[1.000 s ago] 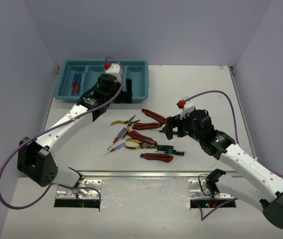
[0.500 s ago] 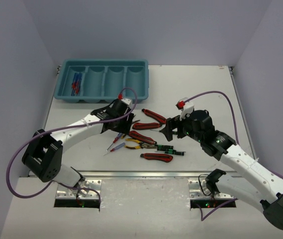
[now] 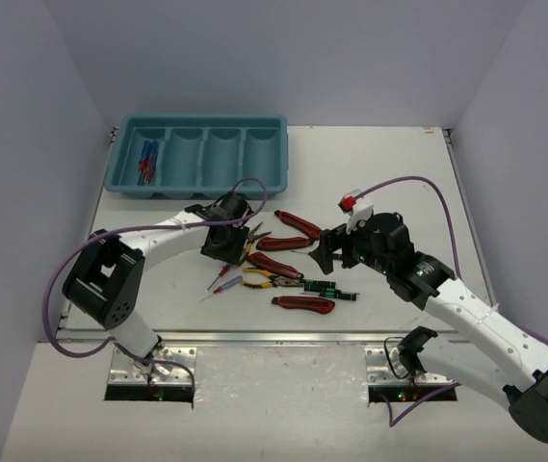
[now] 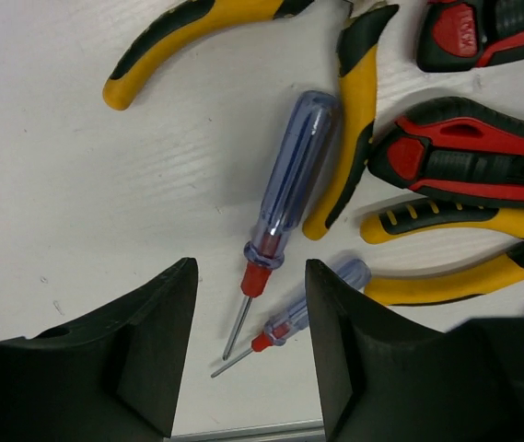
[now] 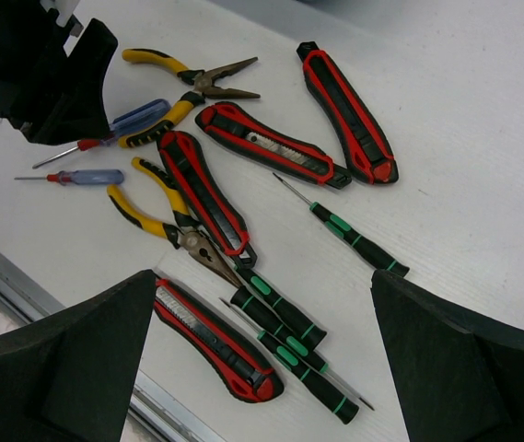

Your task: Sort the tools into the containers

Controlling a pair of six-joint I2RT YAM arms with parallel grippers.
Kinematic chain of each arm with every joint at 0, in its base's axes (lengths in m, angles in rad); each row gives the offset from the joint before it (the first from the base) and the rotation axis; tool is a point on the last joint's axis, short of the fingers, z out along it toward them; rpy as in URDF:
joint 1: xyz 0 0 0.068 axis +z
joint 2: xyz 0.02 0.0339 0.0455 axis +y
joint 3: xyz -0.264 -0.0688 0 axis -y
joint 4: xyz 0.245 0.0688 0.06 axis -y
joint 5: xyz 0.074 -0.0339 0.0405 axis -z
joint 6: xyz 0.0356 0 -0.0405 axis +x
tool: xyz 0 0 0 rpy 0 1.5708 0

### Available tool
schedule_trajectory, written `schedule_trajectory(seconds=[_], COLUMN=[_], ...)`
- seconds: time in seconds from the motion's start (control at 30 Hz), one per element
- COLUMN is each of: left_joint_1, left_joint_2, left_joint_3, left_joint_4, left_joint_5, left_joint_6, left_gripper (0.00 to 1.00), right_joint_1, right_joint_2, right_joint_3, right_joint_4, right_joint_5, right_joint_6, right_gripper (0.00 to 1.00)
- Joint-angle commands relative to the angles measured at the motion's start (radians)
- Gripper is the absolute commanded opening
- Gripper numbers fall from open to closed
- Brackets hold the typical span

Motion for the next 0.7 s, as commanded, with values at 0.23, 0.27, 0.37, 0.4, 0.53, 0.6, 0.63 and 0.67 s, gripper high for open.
schedule_trajectory(seconds=[0.23, 0.27, 0.37, 0.4, 0.53, 0.6, 0.63, 0.67], left_joint_1=[0.082, 0.082, 0.087, 0.088, 0.090, 0.090, 0.090, 0.090], left_joint_2=[0.090, 0.101, 0.131, 0.143, 0.166, 0.164, 0.160, 0.156], left_joint_3=[-0.002, -0.002, -0.007, -0.008, -0.030, -0.041, -0.038, -0.036], left_joint_4=[0.071, 0.073, 0.067, 0.064, 0.054, 0.050, 0.041, 0.032], left_joint_5=[0.151, 0.153, 0.153, 0.150, 0.127, 0.113, 0.103, 0.093], left_joint_6=[0.050, 0.050, 0.054, 0.053, 0.044, 0.042, 0.039, 0.035], left_gripper=[0.44, 0.43, 0.39, 0.36, 0.26, 0.24, 0.21, 0.19], right_joint_1=[0.001, 0.001, 0.000, 0.000, 0.000, 0.001, 0.001, 0.001], right_joint_2=[-0.020, -0.018, -0.023, -0.025, -0.033, -0.033, -0.033, -0.033], right_joint_3=[0.000, 0.000, -0.002, -0.002, -0.004, -0.005, -0.005, -0.005], right_joint_4=[0.047, 0.047, 0.047, 0.047, 0.047, 0.047, 0.047, 0.047], right_joint_5=[-0.009, -0.009, -0.010, -0.011, -0.009, -0.009, -0.018, -0.027], right_joint_6=[-0.019, -0.019, -0.020, -0.021, -0.022, -0.022, -0.021, -0.021], right_gripper=[0.99, 0.99, 0.99, 0.99, 0.99, 0.99, 0.99, 0.99])
